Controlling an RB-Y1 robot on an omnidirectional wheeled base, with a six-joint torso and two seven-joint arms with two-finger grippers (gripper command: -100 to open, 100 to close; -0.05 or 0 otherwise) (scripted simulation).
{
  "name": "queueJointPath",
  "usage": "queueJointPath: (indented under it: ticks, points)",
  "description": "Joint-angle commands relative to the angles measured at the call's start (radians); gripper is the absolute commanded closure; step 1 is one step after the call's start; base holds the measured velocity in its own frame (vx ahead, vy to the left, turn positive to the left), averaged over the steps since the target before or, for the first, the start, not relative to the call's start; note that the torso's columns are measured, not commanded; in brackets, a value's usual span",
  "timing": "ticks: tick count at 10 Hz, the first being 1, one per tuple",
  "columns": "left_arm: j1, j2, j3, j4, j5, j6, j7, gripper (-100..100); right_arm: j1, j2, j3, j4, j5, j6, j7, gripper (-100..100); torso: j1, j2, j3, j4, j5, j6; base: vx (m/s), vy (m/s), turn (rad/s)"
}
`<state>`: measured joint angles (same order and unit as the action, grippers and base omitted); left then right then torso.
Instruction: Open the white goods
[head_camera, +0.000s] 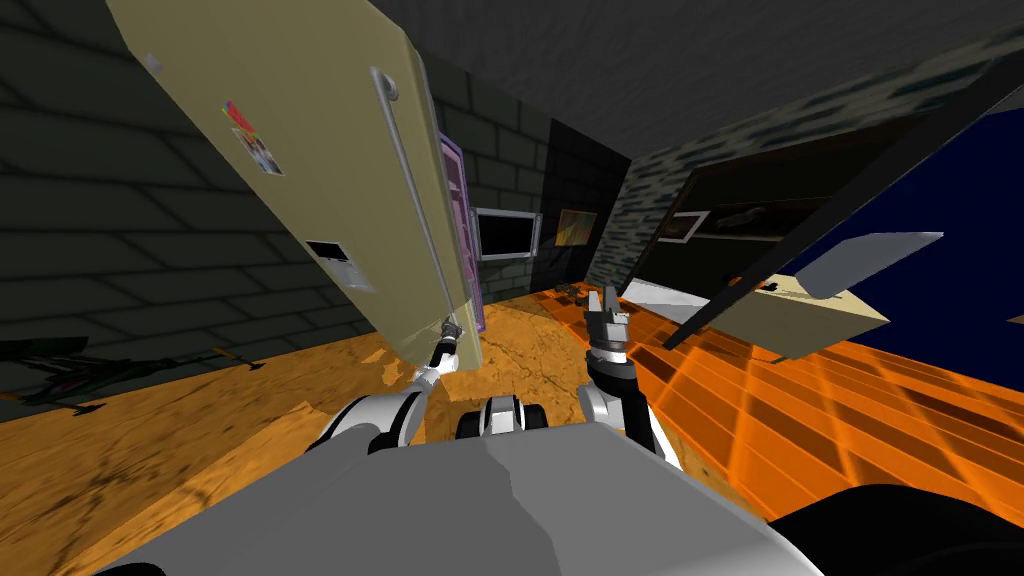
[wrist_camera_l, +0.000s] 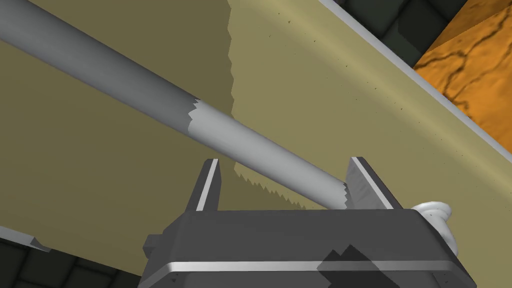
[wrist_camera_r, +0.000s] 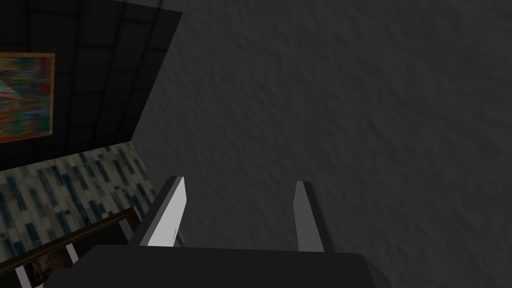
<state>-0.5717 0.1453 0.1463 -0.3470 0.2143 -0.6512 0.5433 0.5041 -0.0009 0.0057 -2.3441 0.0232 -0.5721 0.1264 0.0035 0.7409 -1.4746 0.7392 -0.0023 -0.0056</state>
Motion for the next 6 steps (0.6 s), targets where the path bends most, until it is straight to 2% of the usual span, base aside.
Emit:
queueJointPath:
  ticks: [1, 3, 6]
  points:
    - [0.003, 0.001, -0.020, -0.011, -0.014, 0.008, 0.010, 100, 0.000, 0.000, 0.000, 0.000, 0.000, 0.000, 0.000, 0, 0.000, 0.001, 0.001, 0.000, 0.000, 0.001, -0.201, 0.214, -0.054]
    - [0.000, -0.011, -0.058, -0.016, -0.037, 0.011, 0.036, 100, 0.000, 0.000, 0.000, 0.000, 0.000, 0.000, 0.000, 0, 0.002, -0.006, -0.003, 0.001, -0.001, -0.001, -0.210, 0.255, -0.104]
    - [-0.002, -0.018, -0.076, -0.019, -0.048, 0.012, 0.049, 100, 0.000, 0.000, 0.000, 0.000, 0.000, 0.000, 0.000, 0, -0.001, -0.005, -0.002, 0.001, -0.001, -0.001, -0.181, 0.180, -0.053]
